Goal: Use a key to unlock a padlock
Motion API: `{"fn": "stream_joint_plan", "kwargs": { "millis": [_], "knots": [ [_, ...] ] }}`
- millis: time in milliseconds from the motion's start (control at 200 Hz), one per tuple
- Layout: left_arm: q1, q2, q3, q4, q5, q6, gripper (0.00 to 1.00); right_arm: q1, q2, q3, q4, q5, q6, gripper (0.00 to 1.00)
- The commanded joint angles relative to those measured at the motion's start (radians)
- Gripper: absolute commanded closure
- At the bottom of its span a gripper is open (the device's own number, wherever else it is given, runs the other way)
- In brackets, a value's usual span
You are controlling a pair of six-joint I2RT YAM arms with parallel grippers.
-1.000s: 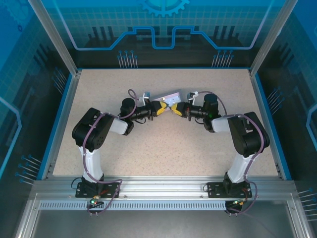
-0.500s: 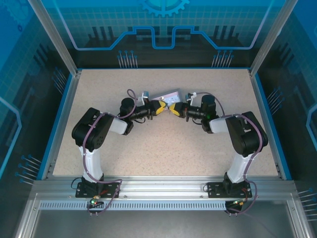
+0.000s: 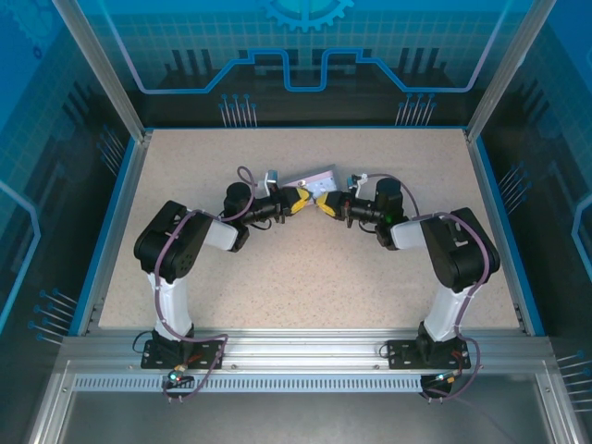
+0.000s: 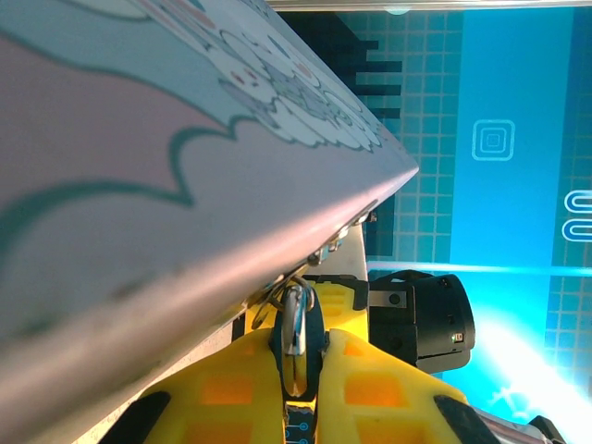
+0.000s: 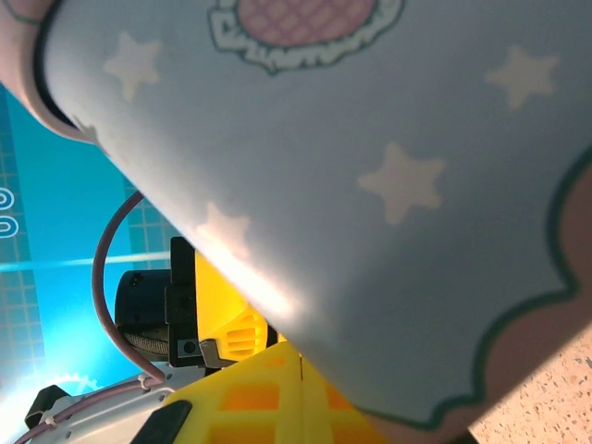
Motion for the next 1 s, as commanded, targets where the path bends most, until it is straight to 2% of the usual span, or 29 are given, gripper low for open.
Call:
{"fn": "stream_joint_plan", "kwargs": {
  "millis": [0,360,710,995],
  "knots": [
    [-0.023,-0.004,-0.005,0.008,0.079,-0.003,1.00,-0.011,-0.038,0.022,-0.015,0.054,-0.008,1.00],
    [-0.024,-0.028,-0.016,-0.020,0.064,0.015,1.00,-0.012,-0.053,0.018,-0.026,0.059,-0.009,1.00],
    [-0.024,-0.140,-0.007,-0.286,0.039,0.150,1.00,-0.008,-0.066,0.027,-0.048,0.064,-0.015,1.00],
    [-0.026,-0.157,-0.022,-0.272,-0.016,0.127,1.00,0.019,-0.055,-0.014,-0.007,0.085,0.003,1.00]
  ]
}}
